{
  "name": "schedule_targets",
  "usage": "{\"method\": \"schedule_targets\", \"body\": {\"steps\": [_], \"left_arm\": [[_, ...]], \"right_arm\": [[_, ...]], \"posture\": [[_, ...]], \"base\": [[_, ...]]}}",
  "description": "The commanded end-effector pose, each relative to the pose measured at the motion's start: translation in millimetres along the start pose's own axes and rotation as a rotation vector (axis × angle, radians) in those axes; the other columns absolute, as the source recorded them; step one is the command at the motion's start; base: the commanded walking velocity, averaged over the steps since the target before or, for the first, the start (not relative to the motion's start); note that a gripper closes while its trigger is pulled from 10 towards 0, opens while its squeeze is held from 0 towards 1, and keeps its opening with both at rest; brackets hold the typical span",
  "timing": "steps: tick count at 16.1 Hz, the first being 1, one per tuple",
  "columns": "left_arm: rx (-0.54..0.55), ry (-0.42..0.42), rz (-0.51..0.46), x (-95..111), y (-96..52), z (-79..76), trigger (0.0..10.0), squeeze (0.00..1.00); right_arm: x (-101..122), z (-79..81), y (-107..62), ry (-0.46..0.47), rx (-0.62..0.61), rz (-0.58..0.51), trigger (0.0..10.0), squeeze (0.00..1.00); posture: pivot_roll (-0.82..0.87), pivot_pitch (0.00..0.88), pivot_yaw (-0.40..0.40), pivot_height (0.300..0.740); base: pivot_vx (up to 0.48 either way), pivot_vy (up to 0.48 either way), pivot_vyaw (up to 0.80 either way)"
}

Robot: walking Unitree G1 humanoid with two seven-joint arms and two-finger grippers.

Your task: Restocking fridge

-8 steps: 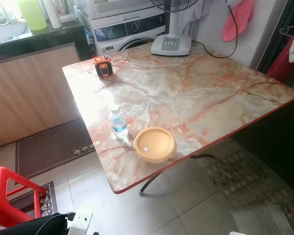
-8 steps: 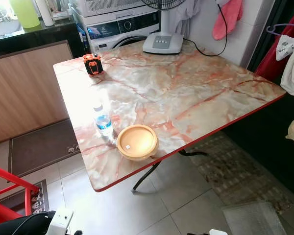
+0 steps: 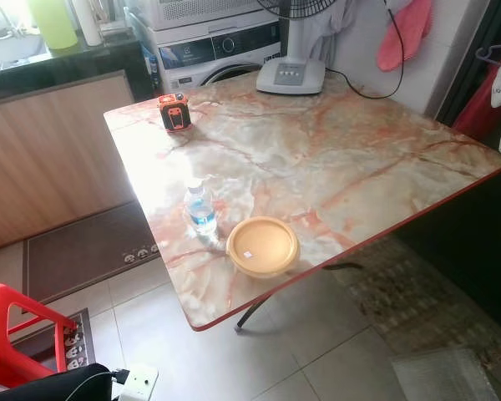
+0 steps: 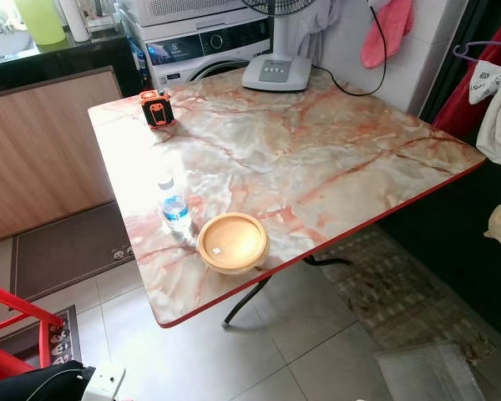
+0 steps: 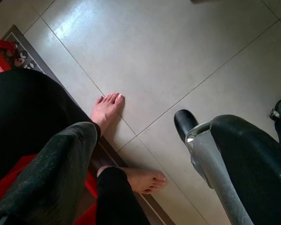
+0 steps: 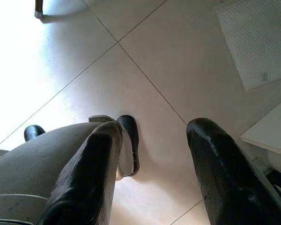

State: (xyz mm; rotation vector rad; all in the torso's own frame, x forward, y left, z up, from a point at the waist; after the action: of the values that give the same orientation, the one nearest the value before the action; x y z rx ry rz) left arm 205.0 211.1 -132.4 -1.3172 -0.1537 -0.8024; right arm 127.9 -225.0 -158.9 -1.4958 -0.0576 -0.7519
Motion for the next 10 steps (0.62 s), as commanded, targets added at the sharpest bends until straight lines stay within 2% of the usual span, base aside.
{"method": "schedule_targets", "body": {"steps": [1,6,10], "left_arm": [[-0.005,0.009,0.005,-2.7,-0.7,1.5,10.0,0.0],[0.01,-0.003,0.0,-0.3,-0.2,6.1,10.0,0.0],[0.013,-0.009,-0.002,1.0,0.1,7.4,10.0,0.0]], "right_arm": [[0.8,-0.3,-0.1,0.02,0.0,-0.006,10.0,0.0],[8.7,0.5,0.2,0.056,-0.007,-0.057,10.0,0.0],[25.7,-0.4,-2.3,0.121,-0.017,-0.181,10.0,0.0]], "posture": [[-0.11,0.0,0.046,0.74],[-0.11,0.0,0.06,0.74],[-0.12,0.0,0.067,0.74]], "base": [[0.0,0.0,0.0],[0.0,0.0,0.0],[0.0,0.0,0.0]]}}
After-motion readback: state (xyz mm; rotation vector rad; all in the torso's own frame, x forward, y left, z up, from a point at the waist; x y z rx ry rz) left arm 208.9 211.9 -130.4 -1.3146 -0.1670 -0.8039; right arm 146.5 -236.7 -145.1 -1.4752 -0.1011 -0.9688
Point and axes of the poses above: a point about 5 cm out from each wrist's last joint towards the gripper, its own y axis pointing out of the wrist towards the gripper, its own x axis along the axis of the wrist's last joint, z = x × y, the point moved 6 cm from there along y, pointing out of the wrist towards the gripper, and after that the axes turned 12 degrees about y, right-handed, at the moved point
